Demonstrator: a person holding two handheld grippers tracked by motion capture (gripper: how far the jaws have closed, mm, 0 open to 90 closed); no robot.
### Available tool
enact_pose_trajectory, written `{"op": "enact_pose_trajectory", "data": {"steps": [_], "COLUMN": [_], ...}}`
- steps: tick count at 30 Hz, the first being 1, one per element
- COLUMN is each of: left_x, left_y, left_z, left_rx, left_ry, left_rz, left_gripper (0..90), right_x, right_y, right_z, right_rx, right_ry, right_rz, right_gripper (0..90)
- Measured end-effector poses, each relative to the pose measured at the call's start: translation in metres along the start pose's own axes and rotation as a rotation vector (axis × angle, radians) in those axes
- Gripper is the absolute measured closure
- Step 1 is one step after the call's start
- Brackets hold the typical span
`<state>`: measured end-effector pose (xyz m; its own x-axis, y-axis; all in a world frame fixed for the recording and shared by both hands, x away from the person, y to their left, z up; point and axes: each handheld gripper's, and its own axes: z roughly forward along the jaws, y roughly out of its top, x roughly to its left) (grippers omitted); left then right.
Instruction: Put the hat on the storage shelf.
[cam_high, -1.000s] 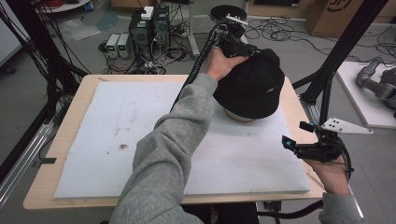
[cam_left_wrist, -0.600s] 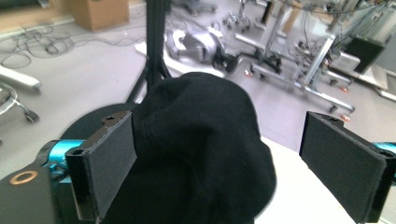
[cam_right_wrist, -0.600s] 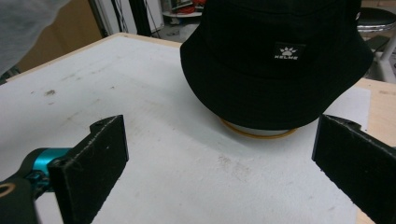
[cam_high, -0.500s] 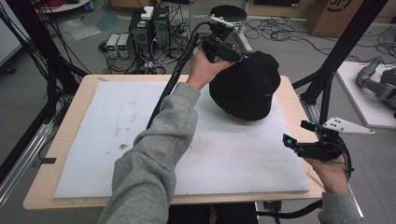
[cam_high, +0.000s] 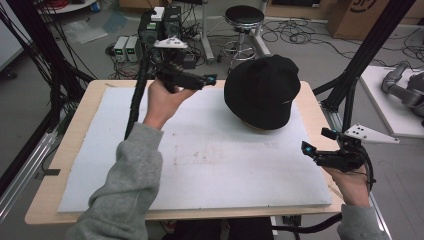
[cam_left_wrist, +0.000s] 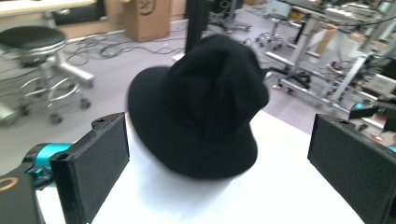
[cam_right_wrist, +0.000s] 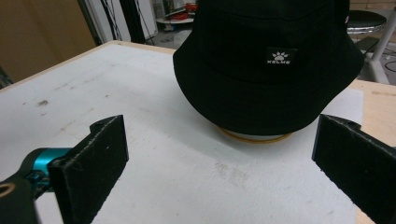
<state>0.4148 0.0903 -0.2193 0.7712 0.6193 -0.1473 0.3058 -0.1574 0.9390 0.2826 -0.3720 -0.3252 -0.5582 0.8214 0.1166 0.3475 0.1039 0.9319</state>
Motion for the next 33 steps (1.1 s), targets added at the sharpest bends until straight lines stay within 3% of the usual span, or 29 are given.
{"op": "enact_pose_trajectory", "data": {"steps": [5, 9, 13, 14, 15, 16, 20, 25, 30, 32, 33], "left_x": [0.013, 0.019, 0.021, 0.021, 0.023, 0.023, 0.027, 0.03, 0.027, 0.028, 0.028], "left_y": [-0.034, -0.061, -0.092, -0.092, -0.104, -0.104, -0.131, -0.162, -0.175, -0.176, -0.177], "left_z": [-0.038, -0.066, -0.099, -0.099, -0.11, -0.11, -0.127, -0.136, -0.136, -0.135, -0.136], "left_rx": [-0.003, 0.0, -0.029, -0.029, -0.037, -0.037, -0.048, -0.045, -0.036, -0.016, -0.022], "left_ry": [0.1, 0.147, 0.216, 0.216, 0.249, 0.249, 0.29, 0.319, 0.347, 0.356, 0.372], "left_rz": [-0.015, -0.025, -0.026, -0.026, -0.033, -0.033, -0.06, -0.091, -0.056, -0.059, -0.057], "left_gripper": [5.8, 5.8, 5.8, 5.8, 5.8, 5.8, 5.8, 5.8, 5.8, 5.8, 5.8], "right_x": [0.0, 0.0, 0.001, 0.001, 0.002, 0.002, 0.005, 0.006, 0.003, 0.002, 0.002], "right_y": [0.001, 0.0, -0.001, -0.001, -0.002, -0.002, -0.001, -0.001, -0.003, -0.005, -0.006], "right_z": [0.001, 0.003, 0.004, 0.004, 0.005, 0.005, 0.006, 0.009, 0.014, 0.017, 0.019], "right_rx": [-0.01, -0.011, -0.016, -0.016, -0.017, -0.017, -0.011, -0.006, -0.005, -0.003, -0.002], "right_ry": [-0.005, -0.011, -0.02, -0.02, -0.023, -0.023, -0.026, -0.056, -0.078, -0.093, -0.121], "right_rz": [0.007, 0.013, 0.01, 0.01, 0.014, 0.014, 0.006, -0.006, 0.011, 0.019, 0.027], "right_gripper": [3.2, 3.2, 3.2, 3.2, 3.2, 3.2, 3.2, 3.2, 3.2, 3.2, 3.2]}}
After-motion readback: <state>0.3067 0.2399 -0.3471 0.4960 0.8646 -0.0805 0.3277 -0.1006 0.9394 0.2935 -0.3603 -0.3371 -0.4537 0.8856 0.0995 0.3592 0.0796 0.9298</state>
